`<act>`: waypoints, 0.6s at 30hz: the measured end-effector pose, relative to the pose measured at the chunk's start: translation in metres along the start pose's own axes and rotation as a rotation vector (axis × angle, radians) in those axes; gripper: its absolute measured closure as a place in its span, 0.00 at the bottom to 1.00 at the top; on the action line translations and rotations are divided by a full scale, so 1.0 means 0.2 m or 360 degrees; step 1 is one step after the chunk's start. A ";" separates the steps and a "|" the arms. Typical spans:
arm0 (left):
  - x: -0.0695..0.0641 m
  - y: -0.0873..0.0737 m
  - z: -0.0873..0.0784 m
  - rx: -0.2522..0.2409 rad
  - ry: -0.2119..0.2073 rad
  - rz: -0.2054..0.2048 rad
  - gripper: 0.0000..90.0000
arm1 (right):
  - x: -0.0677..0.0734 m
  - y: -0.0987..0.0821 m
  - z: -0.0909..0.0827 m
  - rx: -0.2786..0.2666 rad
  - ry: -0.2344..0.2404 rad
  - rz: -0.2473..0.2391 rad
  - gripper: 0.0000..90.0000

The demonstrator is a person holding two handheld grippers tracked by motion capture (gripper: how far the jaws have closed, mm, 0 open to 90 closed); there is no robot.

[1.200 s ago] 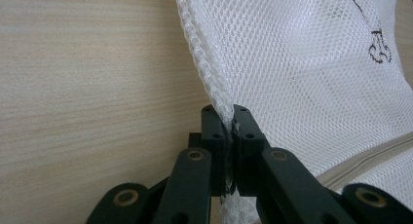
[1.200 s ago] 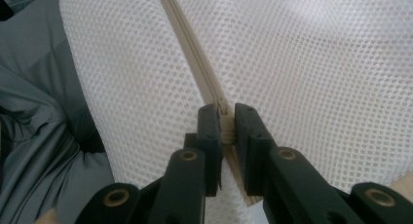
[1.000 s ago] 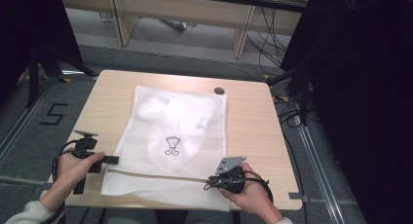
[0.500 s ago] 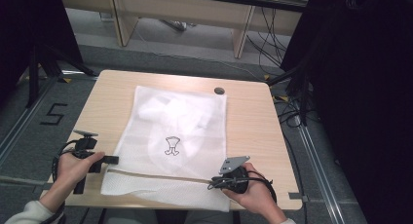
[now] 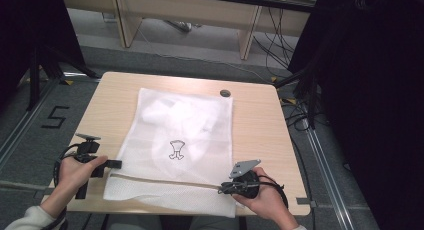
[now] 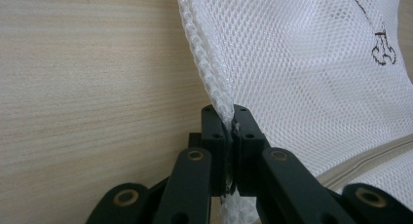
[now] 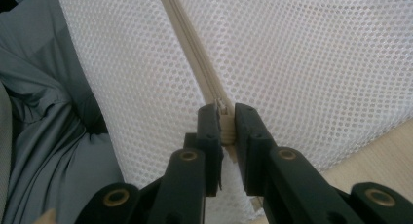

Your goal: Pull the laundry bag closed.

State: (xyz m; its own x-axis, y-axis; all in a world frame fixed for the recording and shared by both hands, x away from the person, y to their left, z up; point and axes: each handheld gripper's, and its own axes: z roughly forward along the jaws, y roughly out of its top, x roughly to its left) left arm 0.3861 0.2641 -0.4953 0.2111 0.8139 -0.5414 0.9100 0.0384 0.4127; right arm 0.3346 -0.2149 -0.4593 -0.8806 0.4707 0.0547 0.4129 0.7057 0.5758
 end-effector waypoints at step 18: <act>0.00 0.00 -0.01 0.0007 -0.0003 0.0003 0.95 | -0.03 -0.05 -0.03 0.0007 -0.0007 0.0065 0.92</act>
State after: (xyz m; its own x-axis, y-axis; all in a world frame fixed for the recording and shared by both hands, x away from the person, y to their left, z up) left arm 0.3862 0.2655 -0.4949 0.2137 0.8129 -0.5419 0.9112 0.0342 0.4106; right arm 0.3339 -0.2284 -0.4610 -0.8619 0.5016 0.0744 0.4496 0.6880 0.5697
